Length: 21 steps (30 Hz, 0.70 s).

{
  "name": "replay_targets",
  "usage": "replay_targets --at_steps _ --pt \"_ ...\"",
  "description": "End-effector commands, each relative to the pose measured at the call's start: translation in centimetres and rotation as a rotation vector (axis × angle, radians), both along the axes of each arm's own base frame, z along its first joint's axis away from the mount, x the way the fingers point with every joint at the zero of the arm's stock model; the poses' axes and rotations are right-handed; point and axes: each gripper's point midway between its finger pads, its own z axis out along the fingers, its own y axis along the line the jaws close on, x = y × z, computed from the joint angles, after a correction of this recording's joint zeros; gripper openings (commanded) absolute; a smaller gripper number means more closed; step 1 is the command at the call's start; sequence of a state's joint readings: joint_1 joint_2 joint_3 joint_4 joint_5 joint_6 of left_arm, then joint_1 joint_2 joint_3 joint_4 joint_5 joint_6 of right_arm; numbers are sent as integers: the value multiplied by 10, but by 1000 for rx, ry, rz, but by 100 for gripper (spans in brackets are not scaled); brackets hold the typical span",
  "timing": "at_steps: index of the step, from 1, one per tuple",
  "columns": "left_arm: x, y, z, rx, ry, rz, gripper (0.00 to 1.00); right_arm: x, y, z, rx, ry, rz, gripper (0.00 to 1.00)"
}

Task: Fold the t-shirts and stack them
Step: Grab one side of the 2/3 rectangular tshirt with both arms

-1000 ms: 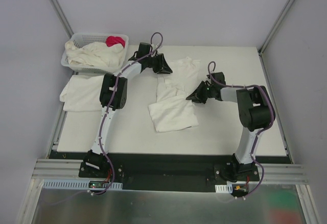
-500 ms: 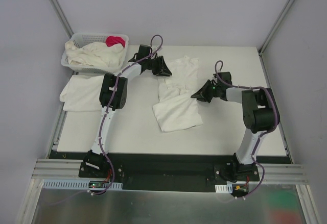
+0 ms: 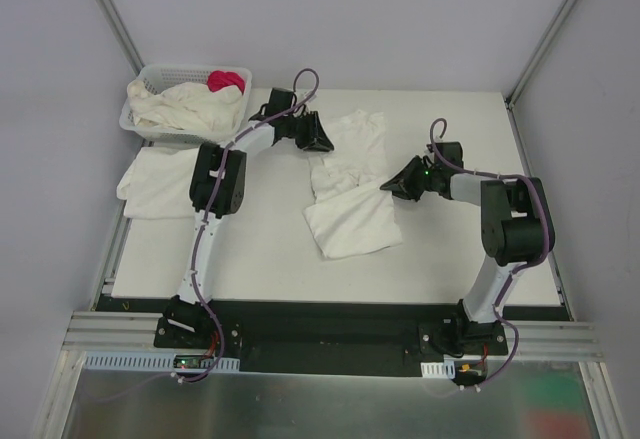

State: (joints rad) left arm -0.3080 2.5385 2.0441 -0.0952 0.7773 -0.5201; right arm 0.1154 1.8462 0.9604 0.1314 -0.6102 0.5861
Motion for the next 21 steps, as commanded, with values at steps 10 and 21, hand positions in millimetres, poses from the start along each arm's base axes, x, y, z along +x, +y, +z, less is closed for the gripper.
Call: replay_targets --at_steps 10,21 --pt "-76 19 147 29 -101 51 22 7 11 27 27 -105 23 33" --pt "-210 48 94 -2 121 -12 32 7 8 18 -7 -114 9 37"
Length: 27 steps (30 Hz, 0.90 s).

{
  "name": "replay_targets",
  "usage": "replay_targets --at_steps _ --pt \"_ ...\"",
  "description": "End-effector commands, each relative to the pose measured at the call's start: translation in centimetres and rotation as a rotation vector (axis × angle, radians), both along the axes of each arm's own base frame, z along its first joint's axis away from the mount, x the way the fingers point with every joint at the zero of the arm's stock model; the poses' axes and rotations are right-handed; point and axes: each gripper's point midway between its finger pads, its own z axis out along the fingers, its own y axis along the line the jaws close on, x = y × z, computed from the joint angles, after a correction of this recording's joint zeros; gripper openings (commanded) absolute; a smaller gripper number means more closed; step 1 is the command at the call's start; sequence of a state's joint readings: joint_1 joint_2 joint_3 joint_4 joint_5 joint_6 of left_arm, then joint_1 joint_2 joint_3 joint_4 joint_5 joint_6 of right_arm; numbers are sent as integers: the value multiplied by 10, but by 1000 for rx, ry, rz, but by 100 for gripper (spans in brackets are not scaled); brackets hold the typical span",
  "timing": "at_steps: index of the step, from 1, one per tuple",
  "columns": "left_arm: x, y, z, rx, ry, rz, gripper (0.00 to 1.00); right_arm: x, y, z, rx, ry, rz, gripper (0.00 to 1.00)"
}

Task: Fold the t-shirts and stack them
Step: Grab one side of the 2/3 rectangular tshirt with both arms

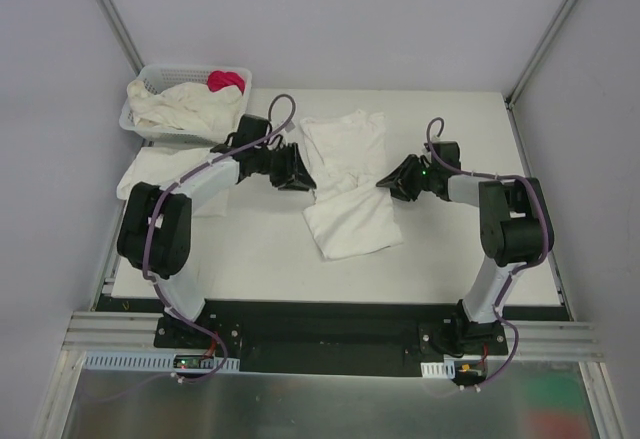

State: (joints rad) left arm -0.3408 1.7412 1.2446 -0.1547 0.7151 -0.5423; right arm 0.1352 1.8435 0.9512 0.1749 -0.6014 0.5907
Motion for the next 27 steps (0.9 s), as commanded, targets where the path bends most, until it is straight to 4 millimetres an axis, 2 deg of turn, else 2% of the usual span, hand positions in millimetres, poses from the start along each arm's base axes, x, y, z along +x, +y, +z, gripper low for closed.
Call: replay_targets --at_steps 1,3,8,10,17,23,27 --pt "-47 2 -17 -48 91 -34 32 4 0 16 -8 -79 -5 37" --pt "-56 1 -23 -47 93 -48 32 1 -1 17 -10 -83 -7 37" --pt "-75 -4 -53 -9 146 -82 31 -1 -1 20 -12 -94 -6 37" --pt "-75 -7 -61 0 149 -93 31 -2 -1 20 -12 -94 -6 37" --pt "-77 -15 -70 0 163 -126 30 -4 -2 22 -19 -100 -10 38" --pt "-76 -5 -86 74 183 -93 31 -6 -3 20 -21 -99 -10 38" --pt "-70 -4 -90 103 175 -93 32 -7 -4 20 -18 -99 -12 38"
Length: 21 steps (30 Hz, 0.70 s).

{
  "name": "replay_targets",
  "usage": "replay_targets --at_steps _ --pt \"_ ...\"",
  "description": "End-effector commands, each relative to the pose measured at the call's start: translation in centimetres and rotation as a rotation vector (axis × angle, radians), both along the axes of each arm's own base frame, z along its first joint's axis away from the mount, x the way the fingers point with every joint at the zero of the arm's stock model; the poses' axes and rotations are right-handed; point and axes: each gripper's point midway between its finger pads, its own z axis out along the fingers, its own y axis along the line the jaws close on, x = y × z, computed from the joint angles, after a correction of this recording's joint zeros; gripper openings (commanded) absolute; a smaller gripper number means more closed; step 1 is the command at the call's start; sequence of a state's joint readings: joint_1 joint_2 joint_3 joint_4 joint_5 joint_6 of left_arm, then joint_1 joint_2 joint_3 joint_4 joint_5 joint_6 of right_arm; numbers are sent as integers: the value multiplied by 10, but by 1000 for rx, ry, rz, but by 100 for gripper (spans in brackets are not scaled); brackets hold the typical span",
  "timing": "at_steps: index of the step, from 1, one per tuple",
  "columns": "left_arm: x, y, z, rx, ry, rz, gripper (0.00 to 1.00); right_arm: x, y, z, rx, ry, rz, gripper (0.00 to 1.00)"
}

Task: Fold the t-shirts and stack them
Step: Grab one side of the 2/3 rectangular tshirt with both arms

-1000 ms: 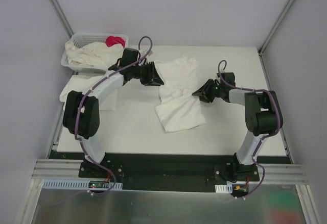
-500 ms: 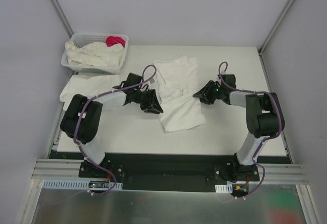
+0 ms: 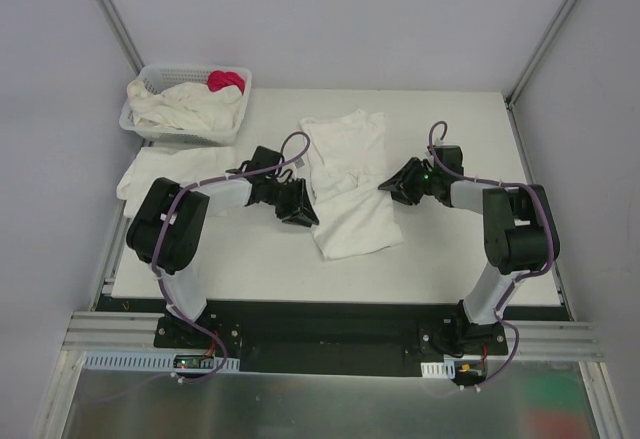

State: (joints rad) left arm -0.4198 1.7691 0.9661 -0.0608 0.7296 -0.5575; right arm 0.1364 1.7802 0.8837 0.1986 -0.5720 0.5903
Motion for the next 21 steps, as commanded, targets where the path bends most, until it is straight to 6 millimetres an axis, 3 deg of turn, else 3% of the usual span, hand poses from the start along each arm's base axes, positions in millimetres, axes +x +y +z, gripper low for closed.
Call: replay_targets --at_steps 1,14,21 --pt "11 -1 -1 36 -39 -19 31 4 1 17 0 -75 7 39" --pt "22 22 -24 234 -40 6 34 2 -3 13 4 -70 -2 39" --pt "33 20 -27 251 -43 8 34 5 -4 14 11 -71 -6 40"
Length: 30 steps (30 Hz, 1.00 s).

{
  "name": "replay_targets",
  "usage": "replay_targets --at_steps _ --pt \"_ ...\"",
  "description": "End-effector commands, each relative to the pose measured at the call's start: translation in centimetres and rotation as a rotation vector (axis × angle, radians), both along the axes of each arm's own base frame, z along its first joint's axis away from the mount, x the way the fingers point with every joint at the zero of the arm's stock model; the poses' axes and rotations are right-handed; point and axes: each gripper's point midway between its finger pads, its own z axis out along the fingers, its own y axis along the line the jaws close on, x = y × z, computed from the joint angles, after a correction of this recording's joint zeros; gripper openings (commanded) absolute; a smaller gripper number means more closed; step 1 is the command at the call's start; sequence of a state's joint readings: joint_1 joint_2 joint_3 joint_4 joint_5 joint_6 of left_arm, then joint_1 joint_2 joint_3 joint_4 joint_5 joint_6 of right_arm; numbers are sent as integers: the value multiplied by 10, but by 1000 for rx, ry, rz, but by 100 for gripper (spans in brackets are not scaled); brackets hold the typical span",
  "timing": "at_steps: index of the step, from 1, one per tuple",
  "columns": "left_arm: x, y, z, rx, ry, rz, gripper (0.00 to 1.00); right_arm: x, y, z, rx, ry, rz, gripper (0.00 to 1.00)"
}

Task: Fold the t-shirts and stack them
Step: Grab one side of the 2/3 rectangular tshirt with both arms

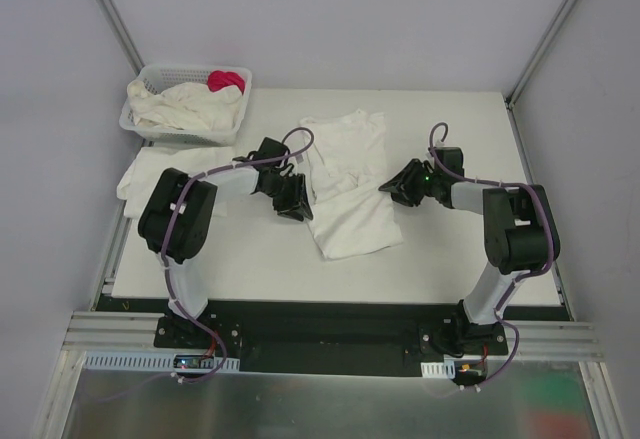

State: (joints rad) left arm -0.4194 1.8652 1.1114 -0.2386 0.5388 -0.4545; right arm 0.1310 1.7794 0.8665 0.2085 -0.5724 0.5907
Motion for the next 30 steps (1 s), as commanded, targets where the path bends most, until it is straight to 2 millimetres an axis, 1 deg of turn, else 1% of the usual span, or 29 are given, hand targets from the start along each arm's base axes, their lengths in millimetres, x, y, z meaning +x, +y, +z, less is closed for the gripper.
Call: replay_targets --at_steps 1,8,17,23,24,27,28,30 --pt "8 1 -1 36 -15 -10 34 9 -2 18 13 -79 0 40" --pt "14 -7 -1 21 -16 -24 33 11 1 14 25 -67 3 40" --pt "20 -32 3 -24 -11 -68 33 14 3 13 38 -69 5 40" --pt "21 -39 -2 -31 -1 -85 32 14 4 11 44 -67 7 39" --pt "21 -39 -4 -31 6 -86 32 13 5 10 47 -64 8 38" --pt "19 -38 -8 -27 15 -89 30 13 9 8 59 -63 15 31" --pt "18 -39 -9 -26 18 -90 30 14 10 8 64 -59 12 27" --pt "16 -36 -13 -13 20 -88 28 13 11 6 65 -56 11 23"
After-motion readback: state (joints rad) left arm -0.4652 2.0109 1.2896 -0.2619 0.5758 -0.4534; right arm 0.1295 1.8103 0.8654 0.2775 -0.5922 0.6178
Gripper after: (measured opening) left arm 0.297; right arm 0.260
